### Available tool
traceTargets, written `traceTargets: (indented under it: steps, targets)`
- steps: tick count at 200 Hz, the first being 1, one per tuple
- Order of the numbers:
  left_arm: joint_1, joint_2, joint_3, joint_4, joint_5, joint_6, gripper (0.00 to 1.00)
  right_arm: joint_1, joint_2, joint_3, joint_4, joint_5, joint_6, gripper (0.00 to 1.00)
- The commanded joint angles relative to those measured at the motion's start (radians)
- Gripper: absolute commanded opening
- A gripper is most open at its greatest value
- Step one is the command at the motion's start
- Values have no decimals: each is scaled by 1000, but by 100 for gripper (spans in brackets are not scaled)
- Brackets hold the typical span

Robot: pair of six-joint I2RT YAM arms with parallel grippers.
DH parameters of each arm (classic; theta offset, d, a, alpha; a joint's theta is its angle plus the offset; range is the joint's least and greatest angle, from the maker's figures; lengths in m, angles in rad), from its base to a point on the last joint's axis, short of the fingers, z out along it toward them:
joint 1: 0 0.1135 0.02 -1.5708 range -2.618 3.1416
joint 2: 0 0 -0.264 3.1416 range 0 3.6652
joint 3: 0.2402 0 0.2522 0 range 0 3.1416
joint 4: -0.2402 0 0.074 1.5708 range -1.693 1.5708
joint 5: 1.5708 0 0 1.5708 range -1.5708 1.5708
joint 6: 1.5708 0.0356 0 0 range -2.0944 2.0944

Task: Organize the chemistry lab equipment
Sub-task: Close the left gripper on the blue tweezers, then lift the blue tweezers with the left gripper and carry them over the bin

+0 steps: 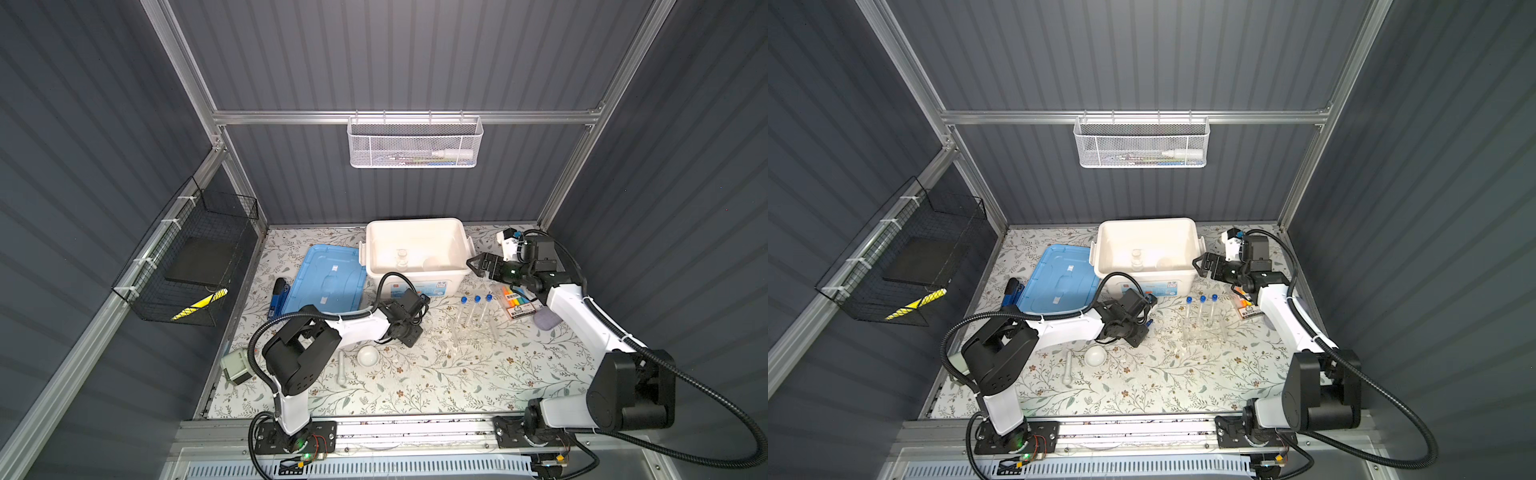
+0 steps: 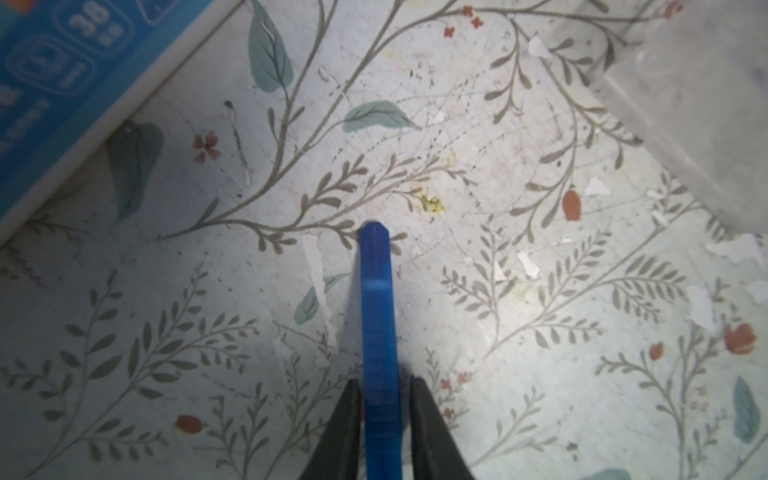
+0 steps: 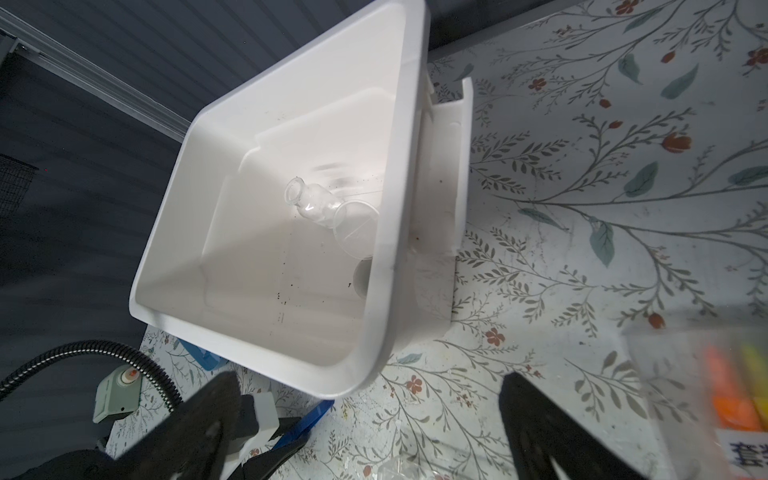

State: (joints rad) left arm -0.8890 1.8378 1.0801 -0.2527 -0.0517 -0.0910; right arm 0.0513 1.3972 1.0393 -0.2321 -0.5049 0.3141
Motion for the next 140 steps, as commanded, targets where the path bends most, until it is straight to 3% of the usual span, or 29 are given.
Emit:
traceTargets:
  steps: [1, 51, 140]
  targets:
    - [1, 4, -1, -13, 16, -3, 19, -10, -7, -9, 1, -1, 5, 99]
    - [0, -22, -9, -5, 18, -8, 12, -11, -4, -16, 11, 0, 14, 99]
    - [-1, -154, 24, -22, 18, -13, 10, -13, -20, -37, 46, -18, 25, 99]
